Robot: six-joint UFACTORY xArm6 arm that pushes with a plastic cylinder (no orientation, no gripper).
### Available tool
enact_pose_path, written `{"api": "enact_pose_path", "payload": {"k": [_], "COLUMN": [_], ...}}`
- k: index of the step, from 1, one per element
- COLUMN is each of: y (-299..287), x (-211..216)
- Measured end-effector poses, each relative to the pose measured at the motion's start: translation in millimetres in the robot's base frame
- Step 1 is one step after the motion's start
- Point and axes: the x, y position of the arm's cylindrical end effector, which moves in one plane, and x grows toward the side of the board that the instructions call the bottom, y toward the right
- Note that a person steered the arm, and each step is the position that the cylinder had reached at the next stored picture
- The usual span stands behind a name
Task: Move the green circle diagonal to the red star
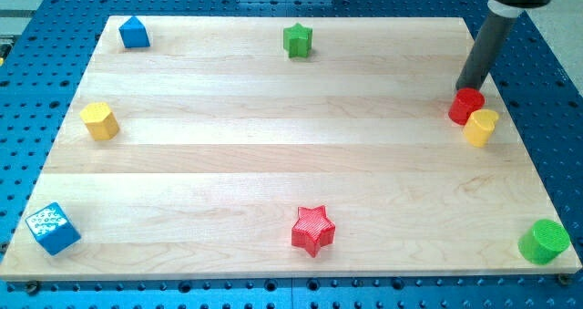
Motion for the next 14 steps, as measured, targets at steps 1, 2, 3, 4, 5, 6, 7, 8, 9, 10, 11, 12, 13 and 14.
{"api": "enact_pose_path", "payload": {"k": [1, 2, 3, 4, 5, 6, 7, 8, 9, 10, 11, 12, 13, 14], "y": [24.3, 78.4, 85.8, 85.8, 82.9, 79.8, 74.3, 32.6, -20.6, -41.8, -44.7, -16.7, -2.1, 17.1], "x": [-38.5, 1.2, 23.2, 100.2, 199.9, 268.0, 269.2, 271.2, 271.8, 271.9, 261.5, 208.9, 194.4, 181.9]}}
